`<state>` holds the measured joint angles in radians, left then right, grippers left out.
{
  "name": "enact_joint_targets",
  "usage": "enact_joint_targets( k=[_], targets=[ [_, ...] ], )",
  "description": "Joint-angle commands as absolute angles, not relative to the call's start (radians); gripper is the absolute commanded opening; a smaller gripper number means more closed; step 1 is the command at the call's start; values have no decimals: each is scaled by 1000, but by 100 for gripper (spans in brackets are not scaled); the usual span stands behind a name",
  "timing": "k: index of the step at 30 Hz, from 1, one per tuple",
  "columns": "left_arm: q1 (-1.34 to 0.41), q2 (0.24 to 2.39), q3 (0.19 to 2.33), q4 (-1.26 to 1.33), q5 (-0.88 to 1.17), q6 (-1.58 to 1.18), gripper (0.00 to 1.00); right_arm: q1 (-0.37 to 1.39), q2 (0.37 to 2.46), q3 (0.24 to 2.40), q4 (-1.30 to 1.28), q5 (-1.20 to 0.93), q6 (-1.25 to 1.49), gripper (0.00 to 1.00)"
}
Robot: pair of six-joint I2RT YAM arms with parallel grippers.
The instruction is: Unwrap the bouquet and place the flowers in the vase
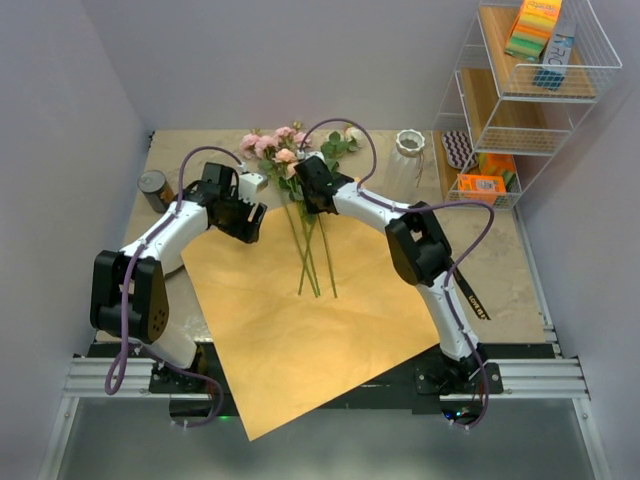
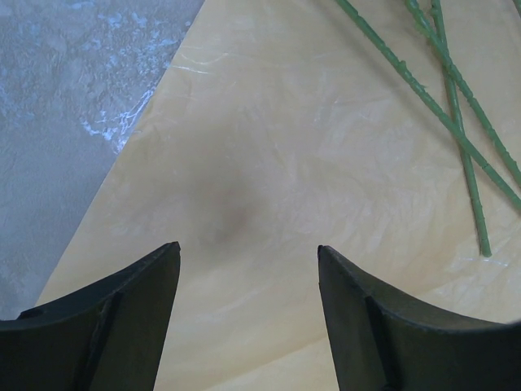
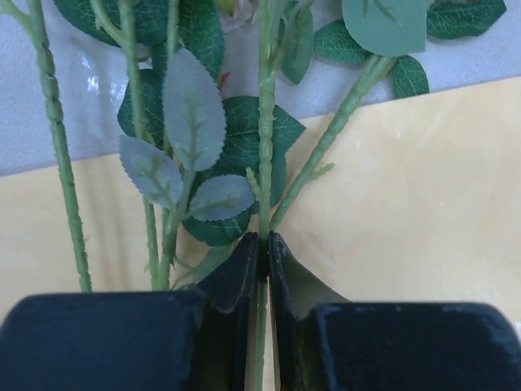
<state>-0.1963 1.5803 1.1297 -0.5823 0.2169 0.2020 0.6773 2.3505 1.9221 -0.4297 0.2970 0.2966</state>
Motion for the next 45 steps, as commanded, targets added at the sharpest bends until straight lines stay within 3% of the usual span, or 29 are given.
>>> enact_joint_targets(
  k=[1, 18, 31, 33, 39, 45],
  targets=[
    [-187, 1552, 1120, -538, 235, 212, 72, 675, 2203, 1881, -394, 290, 296, 8],
    [-175, 1555, 1106, -522, 247, 209, 72, 672, 1839, 1539, -273, 388, 259, 4],
    [-158, 1536, 1109, -528, 275, 210, 71, 673, 1842, 1292, -253, 367, 325, 4],
    [-158, 1536, 1109, -528, 281, 210, 71, 673, 1864, 1292, -250, 365, 325, 7],
    [-156, 1522, 1103, -531, 291, 210, 70, 673, 1953, 1353, -258, 365, 307, 37],
    [-153, 1509, 1100, -532, 305, 209, 70, 672, 2042, 1468, -278, 376, 268, 48]
  ],
)
